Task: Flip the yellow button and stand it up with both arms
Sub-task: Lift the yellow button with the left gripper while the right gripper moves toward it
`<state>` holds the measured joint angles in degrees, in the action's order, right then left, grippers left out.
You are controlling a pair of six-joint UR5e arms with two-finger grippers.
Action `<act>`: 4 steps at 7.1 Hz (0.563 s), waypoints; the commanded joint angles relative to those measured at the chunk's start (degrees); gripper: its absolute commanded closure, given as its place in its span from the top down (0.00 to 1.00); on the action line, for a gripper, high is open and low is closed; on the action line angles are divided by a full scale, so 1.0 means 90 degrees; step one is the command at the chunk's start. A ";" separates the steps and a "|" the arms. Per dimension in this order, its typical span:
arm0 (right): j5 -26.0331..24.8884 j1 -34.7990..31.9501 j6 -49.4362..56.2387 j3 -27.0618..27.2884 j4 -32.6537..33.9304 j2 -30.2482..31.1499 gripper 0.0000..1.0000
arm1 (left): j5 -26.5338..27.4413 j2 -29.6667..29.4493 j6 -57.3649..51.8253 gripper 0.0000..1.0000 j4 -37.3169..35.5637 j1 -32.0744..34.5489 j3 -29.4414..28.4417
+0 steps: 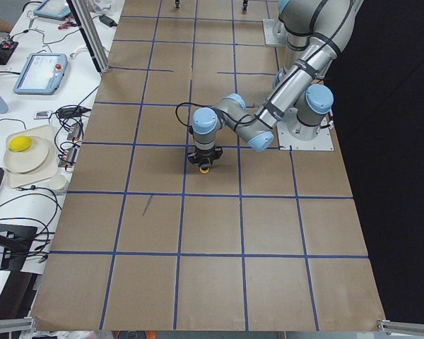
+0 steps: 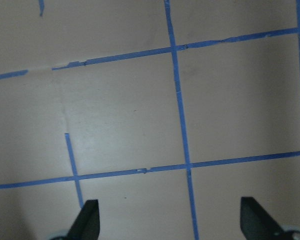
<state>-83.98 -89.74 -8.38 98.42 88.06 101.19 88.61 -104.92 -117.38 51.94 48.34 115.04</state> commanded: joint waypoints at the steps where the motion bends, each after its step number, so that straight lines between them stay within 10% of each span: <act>1: 0.0987 0.0000 -0.1345 -0.0260 0.0089 -0.0216 1.00 | -0.0070 0.0085 0.0044 0.17 0.0242 -0.0019 -0.0116; 4: 0.1769 0.0000 -0.2540 -0.0905 0.0079 -0.0695 1.00 | -0.1588 0.0222 0.1151 0.15 0.2337 0.0087 -0.0400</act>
<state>-71.12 -89.74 -27.03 92.26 88.79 96.51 79.92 -103.27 -112.32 65.83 48.59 112.06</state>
